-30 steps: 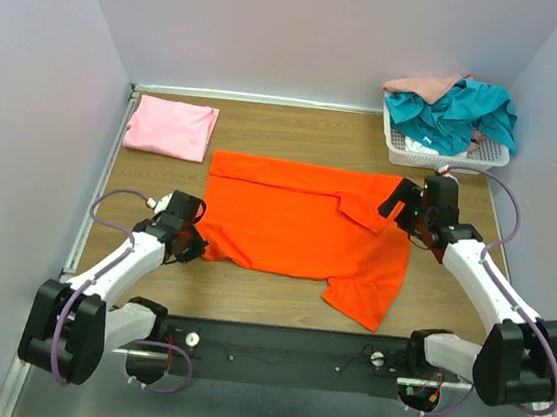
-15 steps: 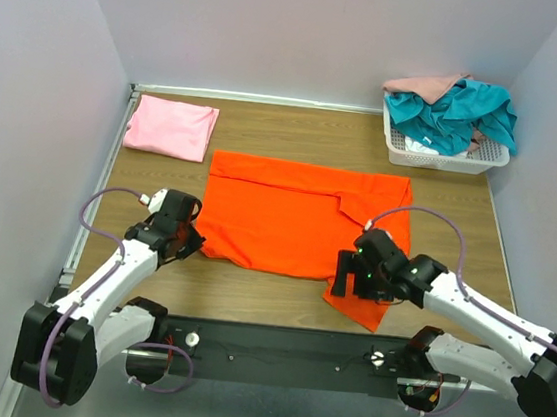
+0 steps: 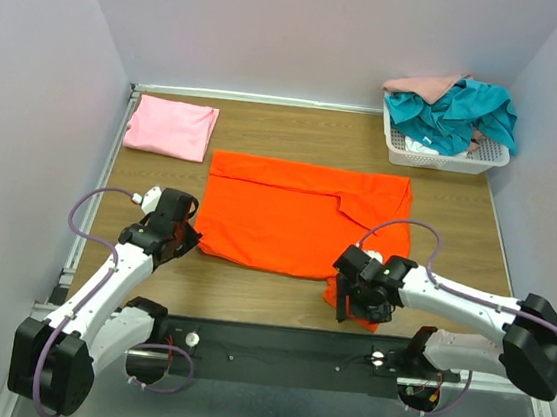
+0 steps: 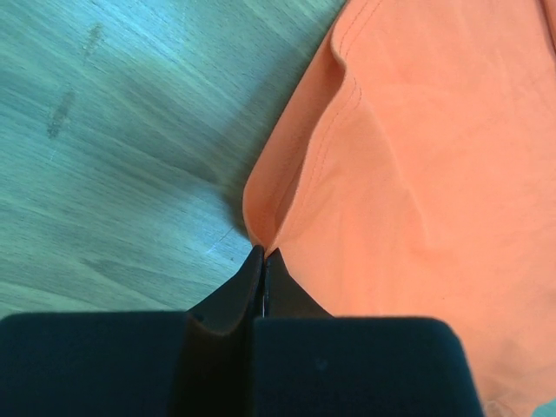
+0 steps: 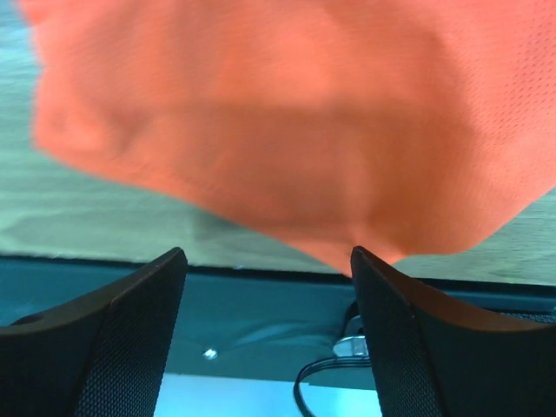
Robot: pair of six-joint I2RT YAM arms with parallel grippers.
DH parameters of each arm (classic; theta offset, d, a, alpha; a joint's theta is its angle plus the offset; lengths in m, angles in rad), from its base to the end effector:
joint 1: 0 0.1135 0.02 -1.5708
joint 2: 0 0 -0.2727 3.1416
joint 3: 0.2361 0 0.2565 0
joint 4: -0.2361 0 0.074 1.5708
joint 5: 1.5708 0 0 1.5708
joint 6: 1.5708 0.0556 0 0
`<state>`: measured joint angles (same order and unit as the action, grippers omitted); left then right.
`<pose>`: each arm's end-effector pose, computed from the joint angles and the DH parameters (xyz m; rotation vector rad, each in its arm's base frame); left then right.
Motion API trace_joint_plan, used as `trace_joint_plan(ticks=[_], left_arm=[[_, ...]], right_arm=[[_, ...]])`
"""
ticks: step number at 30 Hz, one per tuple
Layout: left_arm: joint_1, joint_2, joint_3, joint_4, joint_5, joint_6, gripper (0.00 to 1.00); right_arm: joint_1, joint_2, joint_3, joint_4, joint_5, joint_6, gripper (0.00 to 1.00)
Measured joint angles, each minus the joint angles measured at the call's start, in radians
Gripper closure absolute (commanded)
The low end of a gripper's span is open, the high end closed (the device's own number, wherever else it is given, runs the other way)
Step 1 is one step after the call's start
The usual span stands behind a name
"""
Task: Fold and stack the t-shirts
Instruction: Fold the tshirt
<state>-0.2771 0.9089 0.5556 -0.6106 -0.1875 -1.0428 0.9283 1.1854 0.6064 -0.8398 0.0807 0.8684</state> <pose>0.1764 -0.0394 0.1930 -1.0162 2.3236 -0.2983 0.1106 0.1403 0.1520 -0.0801 2.9811 0.1026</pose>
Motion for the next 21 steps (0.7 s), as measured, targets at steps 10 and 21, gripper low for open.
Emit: trace_joint_plan(ticks=[10, 21], left_arm=[[0.000, -0.002, 0.002, -0.010, -0.003, -0.006, 1.00], [0.000, -0.004, 0.015, -0.019, -0.016, -0.017, 1.00]], right_arm=[[0.000, 0.099, 0.011, 0.001, 0.023, 0.025, 0.69], [0.002, 0.097, 0.024, -0.010, 0.094, 0.074, 1.00]])
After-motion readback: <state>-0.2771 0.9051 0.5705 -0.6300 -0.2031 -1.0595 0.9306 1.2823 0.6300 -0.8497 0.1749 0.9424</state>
